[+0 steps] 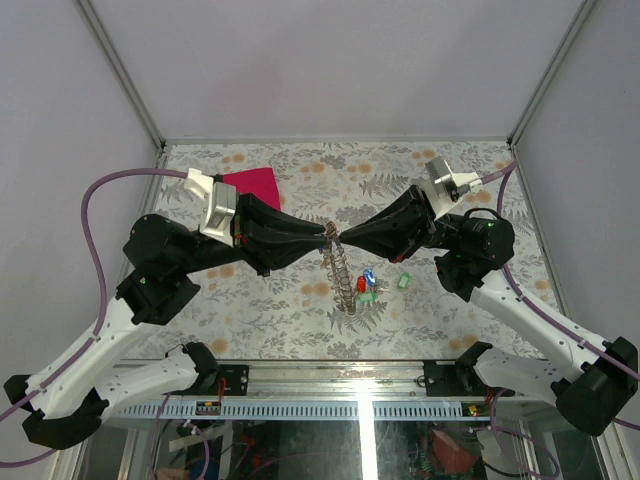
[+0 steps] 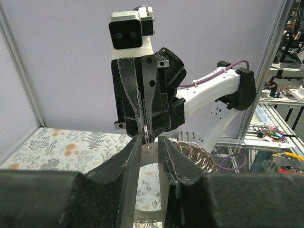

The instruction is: Put the keys on the keyring

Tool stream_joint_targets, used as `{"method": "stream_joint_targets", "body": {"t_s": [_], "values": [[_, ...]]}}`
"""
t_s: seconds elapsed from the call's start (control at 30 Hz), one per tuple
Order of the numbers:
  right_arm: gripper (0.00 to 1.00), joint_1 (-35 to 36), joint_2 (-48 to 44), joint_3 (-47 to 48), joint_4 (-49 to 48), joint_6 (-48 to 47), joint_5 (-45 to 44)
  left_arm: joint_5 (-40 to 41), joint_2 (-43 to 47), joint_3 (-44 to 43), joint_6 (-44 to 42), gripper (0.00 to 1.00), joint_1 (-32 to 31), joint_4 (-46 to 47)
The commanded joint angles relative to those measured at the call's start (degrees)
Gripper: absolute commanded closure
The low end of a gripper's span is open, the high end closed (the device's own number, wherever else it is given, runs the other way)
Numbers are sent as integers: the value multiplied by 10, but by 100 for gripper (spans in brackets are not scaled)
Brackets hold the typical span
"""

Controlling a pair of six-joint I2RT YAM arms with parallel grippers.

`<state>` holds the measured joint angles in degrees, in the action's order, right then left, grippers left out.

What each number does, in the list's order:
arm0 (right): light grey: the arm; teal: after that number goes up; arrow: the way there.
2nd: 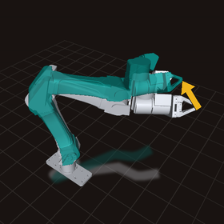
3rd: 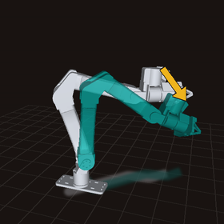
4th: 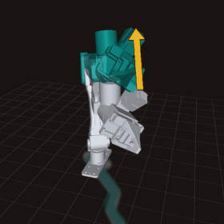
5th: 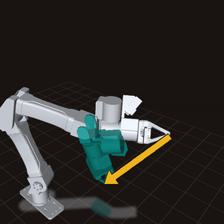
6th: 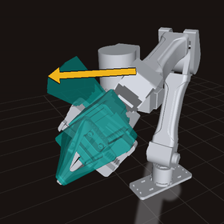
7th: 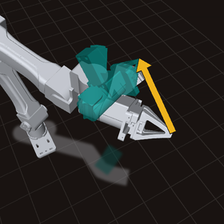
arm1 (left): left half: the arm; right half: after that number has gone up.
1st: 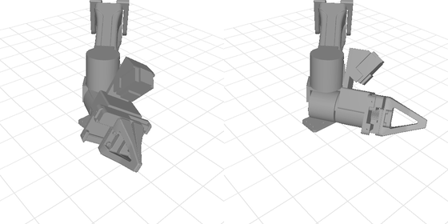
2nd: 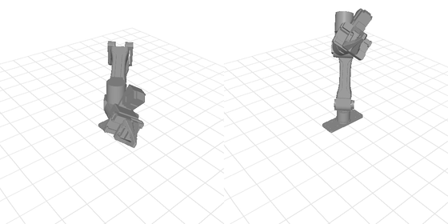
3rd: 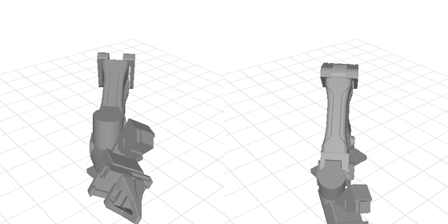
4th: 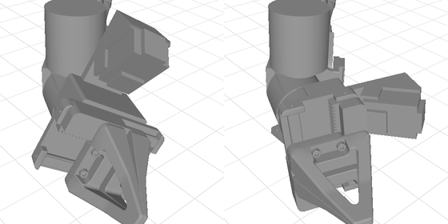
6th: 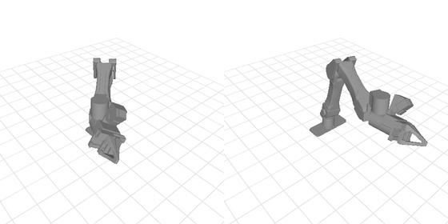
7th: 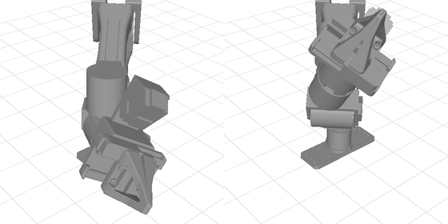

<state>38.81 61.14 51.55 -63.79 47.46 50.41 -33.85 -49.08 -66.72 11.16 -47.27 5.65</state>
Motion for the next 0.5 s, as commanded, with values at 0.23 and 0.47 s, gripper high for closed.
{"method": "stream_joint_targets", "body": {"t_s": [0.23,0.47], "values": [[100,2,5,22,-68,11,-21,-4,-17,8,10,79,-4,57],[100,2,8,24,-67,10,-20,-17,-25,6,15,79,-4,59]]}}
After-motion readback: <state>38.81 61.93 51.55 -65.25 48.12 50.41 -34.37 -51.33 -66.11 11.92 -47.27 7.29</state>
